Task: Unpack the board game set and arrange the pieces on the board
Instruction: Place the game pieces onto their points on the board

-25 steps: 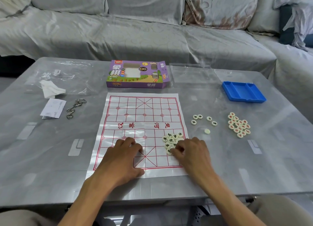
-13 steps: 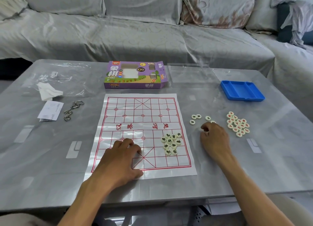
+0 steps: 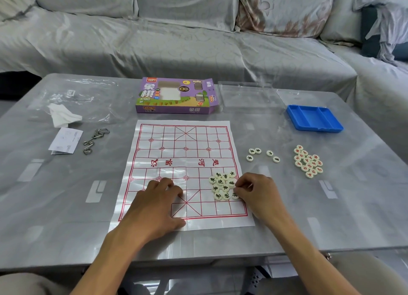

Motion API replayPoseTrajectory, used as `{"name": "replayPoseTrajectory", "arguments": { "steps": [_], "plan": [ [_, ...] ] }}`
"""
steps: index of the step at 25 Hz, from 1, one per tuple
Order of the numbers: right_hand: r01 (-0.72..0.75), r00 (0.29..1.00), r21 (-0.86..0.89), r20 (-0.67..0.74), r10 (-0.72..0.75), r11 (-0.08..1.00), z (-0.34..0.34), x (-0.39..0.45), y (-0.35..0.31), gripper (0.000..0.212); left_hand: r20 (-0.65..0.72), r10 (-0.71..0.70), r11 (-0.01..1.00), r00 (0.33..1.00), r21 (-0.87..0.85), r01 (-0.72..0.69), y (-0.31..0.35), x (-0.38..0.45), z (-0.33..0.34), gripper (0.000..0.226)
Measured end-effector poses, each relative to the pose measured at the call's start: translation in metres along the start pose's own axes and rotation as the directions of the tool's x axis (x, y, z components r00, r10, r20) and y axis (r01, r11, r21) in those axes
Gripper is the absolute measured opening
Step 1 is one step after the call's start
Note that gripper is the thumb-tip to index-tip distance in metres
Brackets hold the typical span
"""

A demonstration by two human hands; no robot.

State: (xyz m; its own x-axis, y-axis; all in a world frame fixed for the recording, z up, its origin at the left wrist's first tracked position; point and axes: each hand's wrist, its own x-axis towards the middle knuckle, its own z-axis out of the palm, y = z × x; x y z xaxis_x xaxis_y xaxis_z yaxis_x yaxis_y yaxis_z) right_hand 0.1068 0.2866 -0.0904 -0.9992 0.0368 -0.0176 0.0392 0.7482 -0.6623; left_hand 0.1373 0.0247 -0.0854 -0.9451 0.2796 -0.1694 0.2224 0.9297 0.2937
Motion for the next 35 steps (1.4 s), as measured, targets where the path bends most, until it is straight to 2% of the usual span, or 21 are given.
{"name": "replayPoseTrajectory", "arguments": {
  "steps": [3, 5, 7, 9, 11, 13, 15, 17, 19, 21, 24, 25, 27, 29, 30, 32, 35],
  "plan": [
    [0.015, 1.000, -0.061, -0.012, -0.015, 0.998, 0.003, 0.002, -0.002, 0.008, 0.002, 0.000, 1.000, 1.000, -0.003, 0.000, 0.000, 0.000, 0.000, 0.059],
    [-0.016, 0.982, -0.046, -0.191, 0.007, 0.999, -0.011, 0.021, 0.009, 0.008, 0.002, 0.000, 1.000, 1.000, -0.005, 0.000, 0.000, 0.000, 0.001, 0.060],
    [-0.080, 0.947, -0.130, -0.320, 0.035, 0.988, -0.031, 0.047, 0.031, 0.023, -0.001, 0.001, 1.000, 1.000, -0.009, -0.001, 0.000, 0.000, 0.000, 0.060],
    [-0.162, 0.954, -0.326, -0.292, 0.064, 0.931, -0.038, 0.063, 0.056, 0.032, 0.003, 0.002, 1.000, 1.000, -0.001, -0.002, 0.000, -0.001, -0.001, 0.061],
    [-0.135, 0.964, -0.412, -0.263, 0.024, 0.901, -0.035, 0.070, 0.069, 0.026, 0.003, 0.000, 1.000, 1.000, -0.003, 0.000, 0.000, 0.000, 0.000, 0.062],
    [-0.113, 0.960, -0.349, -0.280, 0.012, 0.930, -0.037, 0.070, 0.062, 0.019, 0.002, 0.000, 1.000, 1.000, -0.011, 0.000, 0.000, -0.001, -0.001, 0.062],
    [-0.129, 0.947, -0.215, -0.316, 0.056, 0.968, -0.038, 0.057, 0.044, 0.012, 0.005, -0.001, 1.000, 1.000, -0.002, 0.001, 0.001, 0.000, -0.001, 0.061],
    [-0.015, 0.964, -0.100, -0.267, -0.012, 0.995, -0.025, 0.030, 0.017, 0.006, 0.009, -0.008, 1.000, 1.000, 0.004, 0.008, 0.001, 0.001, -0.002, 0.060],
    [0.228, 0.960, -0.107, -0.143, -0.242, 0.968, 0.005, -0.004, -0.015, 0.011, 0.008, -0.010, 1.000, 1.000, 0.007, 0.009, 0.002, 0.001, -0.002, 0.059],
    [0.416, 0.902, -0.163, -0.054, -0.429, 0.895, 0.035, -0.019, -0.031, 0.014, -0.002, -0.009, 1.000, 1.000, -0.001, 0.009, 0.002, 0.000, -0.002, 0.060],
    [0.522, 0.829, -0.360, 0.000, -0.559, 0.774, 0.055, -0.015, -0.032, 0.018, -0.005, -0.010, 1.000, 1.000, 0.001, 0.010, 0.001, -0.001, 0.000, 0.062],
    [0.524, 0.826, -0.382, 0.012, -0.563, 0.761, 0.054, -0.013, -0.030, 0.021, -0.004, -0.008, 1.000, 1.000, 0.002, 0.008, 0.000, -0.001, 0.001, 0.062],
    [0.449, 0.868, -0.298, -0.081, -0.491, 0.843, 0.038, 0.000, -0.027, 0.023, -0.006, -0.001, 1.000, 1.000, -0.008, 0.001, -0.002, 0.000, 0.001, 0.062],
    [0.233, 0.927, -0.175, -0.257, -0.273, 0.957, 0.010, 0.028, -0.014, 0.013, -0.005, 0.003, 1.000, 1.000, -0.015, -0.003, -0.003, 0.000, 0.002, 0.062],
    [0.135, 0.937, -0.151, -0.300, -0.176, 0.979, -0.004, 0.043, -0.003, 0.013, -0.008, 0.004, 1.000, 1.000, -0.013, -0.005, -0.002, 0.001, 0.002, 0.062],
    [0.057, 0.968, -0.205, -0.227, -0.104, 0.977, -0.018, 0.064, 0.019, 0.023, -0.017, 0.006, 1.000, 1.000, -0.010, -0.006, -0.002, 0.001, 0.002, 0.062],
    [0.122, 0.977, -0.341, -0.125, -0.173, 0.932, -0.003, 0.070, 0.037, 0.023, -0.017, 0.005, 1.000, 1.000, -0.008, -0.005, -0.001, 0.001, 0.002, 0.063]
  ]
}}
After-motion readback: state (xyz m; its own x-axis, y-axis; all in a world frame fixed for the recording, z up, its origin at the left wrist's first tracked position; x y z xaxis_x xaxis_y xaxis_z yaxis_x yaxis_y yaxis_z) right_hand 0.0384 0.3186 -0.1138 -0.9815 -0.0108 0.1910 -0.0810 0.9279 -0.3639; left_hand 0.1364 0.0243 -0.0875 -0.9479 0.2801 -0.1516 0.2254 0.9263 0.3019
